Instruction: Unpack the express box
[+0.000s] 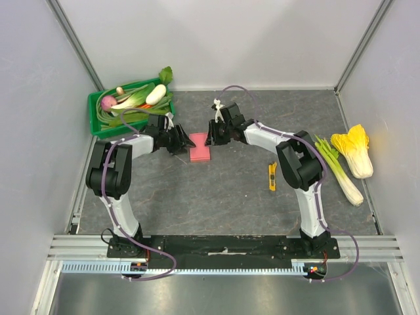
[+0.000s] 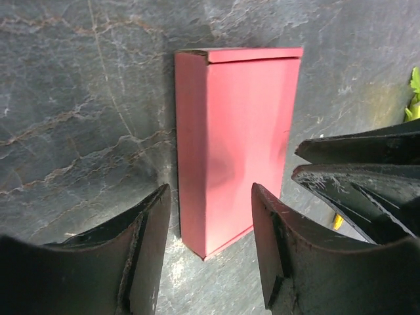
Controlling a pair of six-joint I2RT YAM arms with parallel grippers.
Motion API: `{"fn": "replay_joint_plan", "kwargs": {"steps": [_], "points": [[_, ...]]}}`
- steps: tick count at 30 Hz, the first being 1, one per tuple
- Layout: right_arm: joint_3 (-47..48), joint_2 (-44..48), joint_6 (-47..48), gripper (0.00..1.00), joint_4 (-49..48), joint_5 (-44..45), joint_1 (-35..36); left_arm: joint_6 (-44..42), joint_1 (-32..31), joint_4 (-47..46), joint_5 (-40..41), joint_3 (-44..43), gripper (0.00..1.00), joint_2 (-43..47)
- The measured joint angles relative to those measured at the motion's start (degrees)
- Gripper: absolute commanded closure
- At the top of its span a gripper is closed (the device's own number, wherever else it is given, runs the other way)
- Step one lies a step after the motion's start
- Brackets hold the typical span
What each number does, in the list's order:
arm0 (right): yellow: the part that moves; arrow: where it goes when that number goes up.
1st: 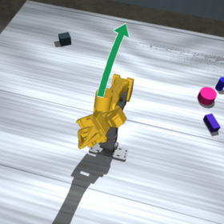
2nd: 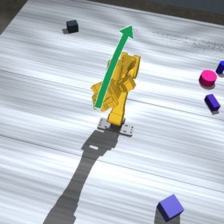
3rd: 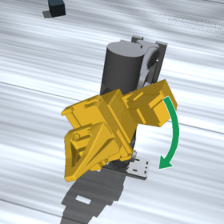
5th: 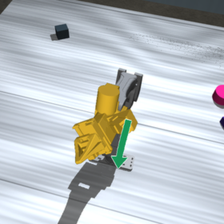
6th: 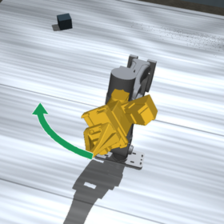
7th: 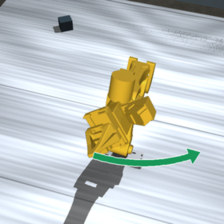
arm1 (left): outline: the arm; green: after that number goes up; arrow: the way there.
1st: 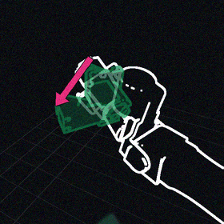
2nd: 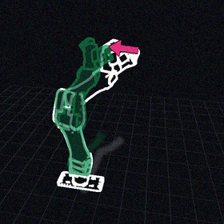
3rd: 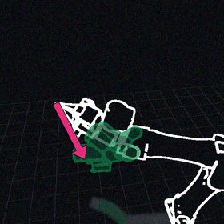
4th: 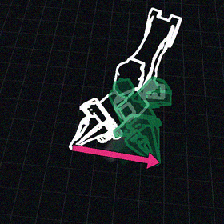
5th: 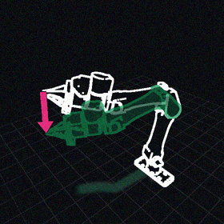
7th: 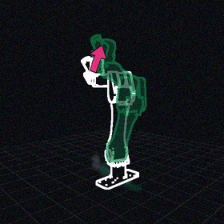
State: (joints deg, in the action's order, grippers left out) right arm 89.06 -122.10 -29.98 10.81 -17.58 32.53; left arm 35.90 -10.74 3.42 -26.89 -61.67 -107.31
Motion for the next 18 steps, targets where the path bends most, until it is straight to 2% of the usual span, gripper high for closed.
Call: {"fn": "replay_joint_plan", "kwargs": {"steps": [4,12,18], "points": [[0.79,-2.78,-0.02,0.70,0.15,-0.55,-0.02,0.00,0.00,0.72,-0.04,-0.04,0.43,-1.03],[1.09,-3.48,-0.55,0.85,-0.28,-1.09,-0.13,0.13,0.02,0.33,-2.91,-0.28,0.69,-1.88],[1.03,-3.48,-0.66,0.85,-0.52,-1.29,-0.92,0.28,0.66,-2.23,-5.62,-0.02,0.77,-1.88]]}}
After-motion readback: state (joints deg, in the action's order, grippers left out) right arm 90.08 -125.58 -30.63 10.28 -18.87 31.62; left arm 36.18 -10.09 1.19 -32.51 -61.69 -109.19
